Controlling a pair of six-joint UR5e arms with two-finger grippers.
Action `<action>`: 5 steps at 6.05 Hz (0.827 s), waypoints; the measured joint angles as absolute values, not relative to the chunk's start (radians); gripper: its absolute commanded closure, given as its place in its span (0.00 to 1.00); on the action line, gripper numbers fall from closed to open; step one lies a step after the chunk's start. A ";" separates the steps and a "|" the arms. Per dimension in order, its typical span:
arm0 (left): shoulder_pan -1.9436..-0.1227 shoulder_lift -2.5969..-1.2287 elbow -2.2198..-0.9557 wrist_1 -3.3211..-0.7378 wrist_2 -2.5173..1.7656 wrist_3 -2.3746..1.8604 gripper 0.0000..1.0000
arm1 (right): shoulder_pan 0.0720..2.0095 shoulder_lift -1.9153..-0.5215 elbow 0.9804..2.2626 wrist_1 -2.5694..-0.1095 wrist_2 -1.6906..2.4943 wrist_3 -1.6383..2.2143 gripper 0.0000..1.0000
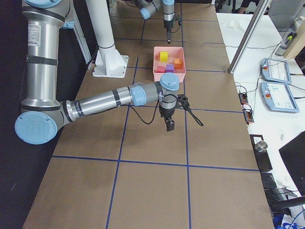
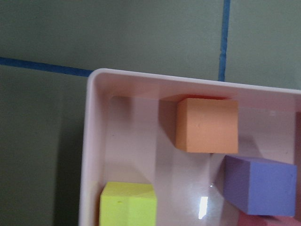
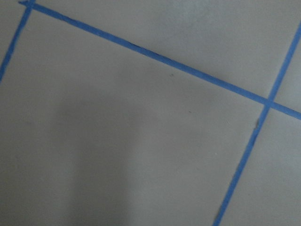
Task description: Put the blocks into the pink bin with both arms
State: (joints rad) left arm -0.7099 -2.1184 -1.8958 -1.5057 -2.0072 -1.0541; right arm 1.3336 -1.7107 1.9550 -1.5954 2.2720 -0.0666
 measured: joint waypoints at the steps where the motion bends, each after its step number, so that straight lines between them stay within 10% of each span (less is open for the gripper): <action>1: -0.795 -2.021 -1.946 -1.505 -2.074 -0.889 0.00 | 1.394 -1.766 1.952 -1.596 2.272 -0.162 0.00; 5: -1.262 -1.628 -1.914 -1.506 -2.252 -0.045 0.00 | 1.592 -1.885 1.891 -1.598 2.348 -0.309 0.00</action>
